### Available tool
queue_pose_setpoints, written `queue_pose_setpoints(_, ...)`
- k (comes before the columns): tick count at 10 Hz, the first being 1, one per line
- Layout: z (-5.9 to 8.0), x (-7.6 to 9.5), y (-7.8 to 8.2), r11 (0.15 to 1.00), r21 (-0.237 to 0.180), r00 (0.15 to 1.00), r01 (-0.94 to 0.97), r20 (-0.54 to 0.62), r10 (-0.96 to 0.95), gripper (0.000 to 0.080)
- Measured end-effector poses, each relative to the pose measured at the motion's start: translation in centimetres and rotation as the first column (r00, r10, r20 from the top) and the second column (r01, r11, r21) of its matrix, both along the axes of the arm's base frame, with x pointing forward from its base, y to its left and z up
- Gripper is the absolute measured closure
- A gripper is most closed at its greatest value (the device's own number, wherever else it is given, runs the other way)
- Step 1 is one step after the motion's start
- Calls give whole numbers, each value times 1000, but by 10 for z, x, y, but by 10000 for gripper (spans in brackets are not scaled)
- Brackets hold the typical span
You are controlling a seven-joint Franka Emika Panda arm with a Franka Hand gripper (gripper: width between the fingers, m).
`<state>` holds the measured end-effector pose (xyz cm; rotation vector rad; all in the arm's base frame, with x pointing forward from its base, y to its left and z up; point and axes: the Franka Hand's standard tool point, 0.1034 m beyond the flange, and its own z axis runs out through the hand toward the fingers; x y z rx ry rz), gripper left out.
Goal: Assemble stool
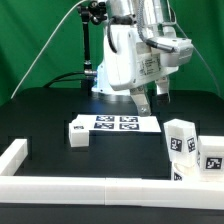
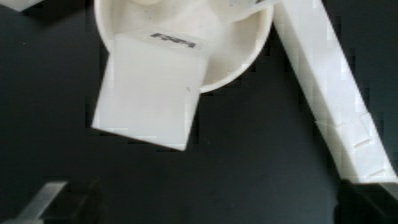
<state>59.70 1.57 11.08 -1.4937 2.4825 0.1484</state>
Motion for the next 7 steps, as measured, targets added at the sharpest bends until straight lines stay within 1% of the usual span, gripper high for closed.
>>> queue_pose_setpoints(1, -2, -1, -2, 1000, -7, 1000, -25, 2, 25, 151)
queue_pose_setpoints(2, -7, -3, -15, 991, -36, 992, -128, 17, 129, 151)
queue_pose_setpoints(3, -13, -5, -34, 979, -67, 980, -193, 26, 195, 151)
queue_pose_setpoints(4, -20, -6, -52, 967, -90, 970, -238, 27, 241, 151)
queue_pose_setpoints(5, -26, -6, -66, 959, -108, 964, -261, 26, 265, 151)
queue_pose_setpoints(6, -26, -4, -69, 960, -111, 965, -258, 26, 262, 151)
queue_pose_setpoints(7, -27, -4, -67, 959, -110, 964, -261, 26, 265, 151)
